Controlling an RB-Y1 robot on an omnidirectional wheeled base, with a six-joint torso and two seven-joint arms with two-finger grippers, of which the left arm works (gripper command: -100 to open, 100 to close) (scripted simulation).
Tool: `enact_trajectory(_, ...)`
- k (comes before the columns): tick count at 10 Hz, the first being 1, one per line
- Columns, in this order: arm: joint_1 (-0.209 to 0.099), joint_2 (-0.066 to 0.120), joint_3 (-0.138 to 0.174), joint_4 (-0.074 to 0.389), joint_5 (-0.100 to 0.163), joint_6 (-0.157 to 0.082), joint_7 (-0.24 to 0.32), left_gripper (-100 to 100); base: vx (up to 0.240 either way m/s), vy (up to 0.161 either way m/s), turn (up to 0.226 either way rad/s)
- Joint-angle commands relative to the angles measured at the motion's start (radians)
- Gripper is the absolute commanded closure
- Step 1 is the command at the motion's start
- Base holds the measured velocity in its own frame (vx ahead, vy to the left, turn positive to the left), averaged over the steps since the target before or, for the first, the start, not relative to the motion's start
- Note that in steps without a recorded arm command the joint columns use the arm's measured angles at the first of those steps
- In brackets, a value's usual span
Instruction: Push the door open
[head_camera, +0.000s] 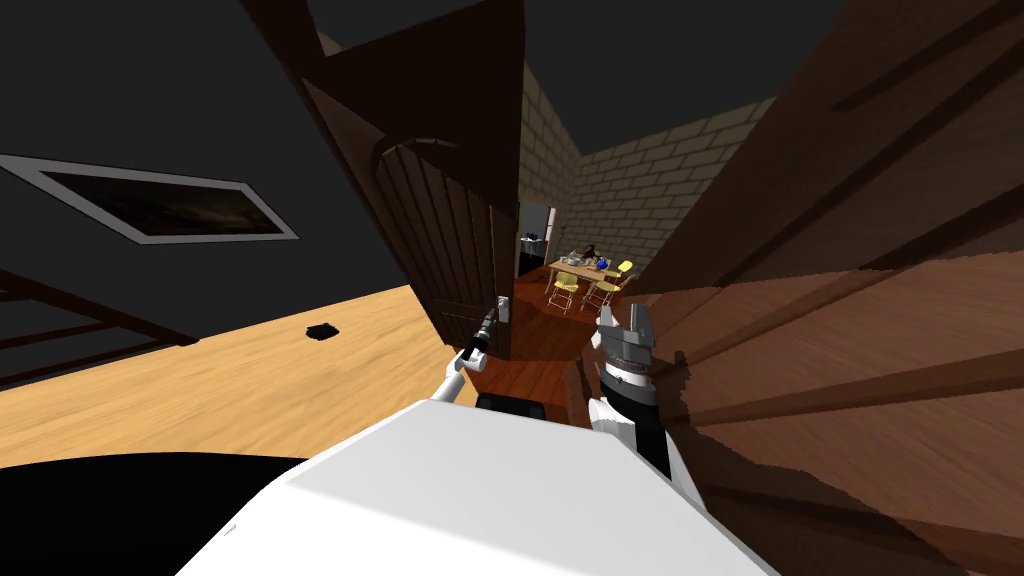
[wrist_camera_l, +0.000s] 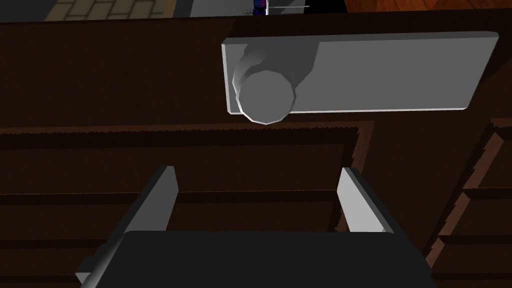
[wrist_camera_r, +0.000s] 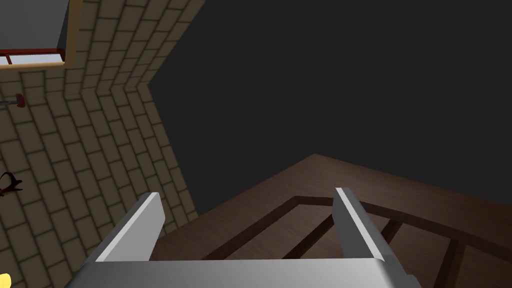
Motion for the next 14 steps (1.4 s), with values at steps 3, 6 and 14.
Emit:
enact_trajectory(3,-0.001,-0.018,0.007,0.011,-0.007,-0.016,-0.011,-100,0.218,-0.017,-0.017)
enact_trajectory(6,-0.001,-0.037,0.010,0.014,-0.010,-0.021,-0.014,-100,0.172,-0.034,-0.014)
enact_trajectory(14,0.010,-0.024,-0.026,0.006,0.022,-0.018,-0.049,100,0.018,-0.003,0.054)
